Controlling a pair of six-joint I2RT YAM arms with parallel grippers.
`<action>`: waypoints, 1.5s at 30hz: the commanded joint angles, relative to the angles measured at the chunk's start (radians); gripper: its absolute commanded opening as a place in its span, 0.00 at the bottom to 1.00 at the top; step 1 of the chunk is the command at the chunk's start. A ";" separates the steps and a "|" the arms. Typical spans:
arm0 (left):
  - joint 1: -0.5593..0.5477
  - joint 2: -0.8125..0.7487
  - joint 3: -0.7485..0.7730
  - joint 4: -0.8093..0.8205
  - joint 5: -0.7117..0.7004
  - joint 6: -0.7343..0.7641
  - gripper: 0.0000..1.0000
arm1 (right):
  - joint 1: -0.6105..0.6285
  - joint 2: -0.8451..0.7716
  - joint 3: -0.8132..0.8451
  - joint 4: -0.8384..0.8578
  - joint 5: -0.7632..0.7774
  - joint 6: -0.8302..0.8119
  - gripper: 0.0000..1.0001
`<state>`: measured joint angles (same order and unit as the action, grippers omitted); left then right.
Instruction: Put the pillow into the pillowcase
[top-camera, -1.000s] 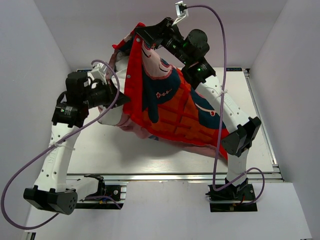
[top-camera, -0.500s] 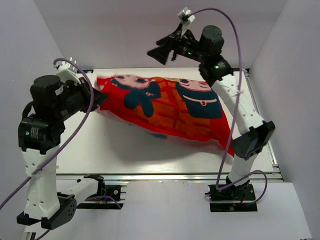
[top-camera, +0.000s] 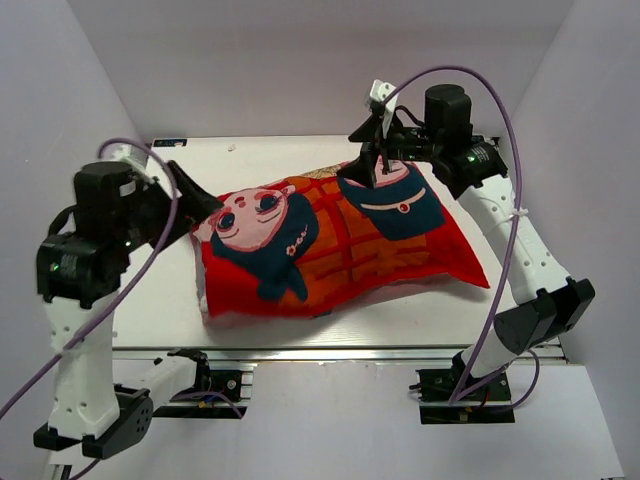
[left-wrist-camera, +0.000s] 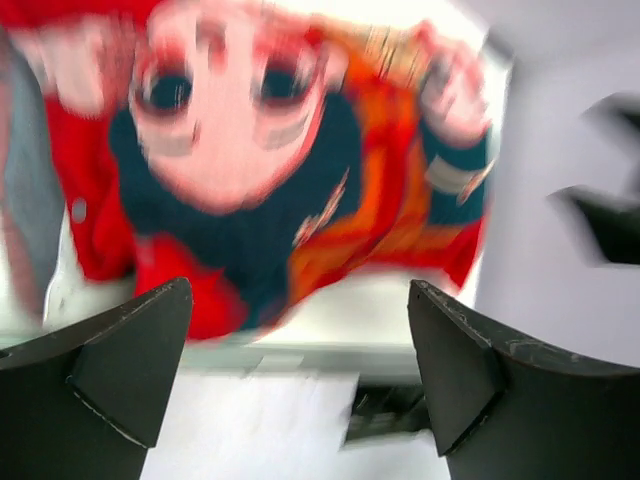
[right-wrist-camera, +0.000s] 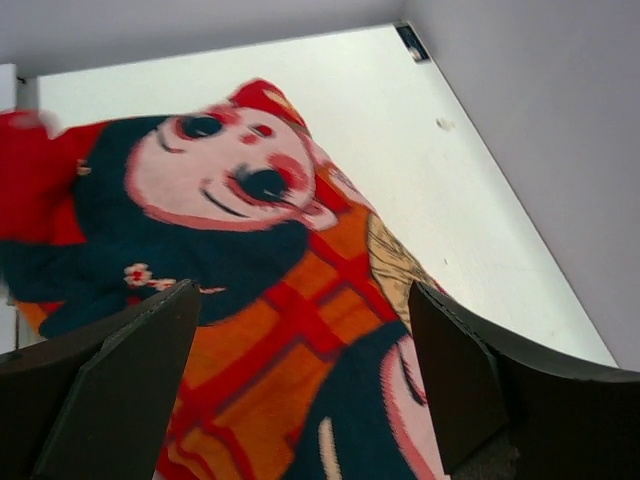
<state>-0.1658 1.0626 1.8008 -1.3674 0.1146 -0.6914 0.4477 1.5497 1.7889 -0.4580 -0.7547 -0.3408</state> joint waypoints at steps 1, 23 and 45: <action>0.000 -0.065 0.162 -0.045 -0.203 -0.149 0.98 | -0.035 -0.023 -0.031 -0.019 0.055 -0.035 0.89; 0.000 -0.171 -0.673 0.645 0.138 -0.131 0.98 | 0.085 0.173 -0.131 -0.034 0.252 -0.021 0.89; -0.006 -0.213 -0.613 0.886 0.215 0.019 0.98 | 0.054 0.060 0.158 -0.255 0.558 0.251 0.89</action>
<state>-0.1669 0.8875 1.1770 -0.5144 0.3061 -0.7189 0.5053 1.6535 1.9110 -0.6865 -0.2359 -0.1223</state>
